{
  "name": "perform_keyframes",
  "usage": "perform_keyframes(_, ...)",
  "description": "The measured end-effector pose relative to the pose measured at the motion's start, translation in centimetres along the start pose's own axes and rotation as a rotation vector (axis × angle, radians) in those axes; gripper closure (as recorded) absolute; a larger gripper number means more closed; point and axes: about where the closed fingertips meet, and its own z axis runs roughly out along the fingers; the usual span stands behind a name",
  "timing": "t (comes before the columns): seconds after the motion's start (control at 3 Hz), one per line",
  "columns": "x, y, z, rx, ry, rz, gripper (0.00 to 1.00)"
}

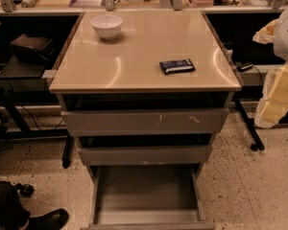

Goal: Place rxbar blueberry into bottom drawer

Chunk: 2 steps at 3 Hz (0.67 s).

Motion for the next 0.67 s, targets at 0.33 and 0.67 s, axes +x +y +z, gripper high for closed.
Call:
perform_keyframes(0.33,-0.77,-2.83,-0.59,0.025,-0.036,0.004,0.0)
perform_keyframes(0.67,-0.77,-2.83,-0.56,0.025,-0.037,0.004,0.0)
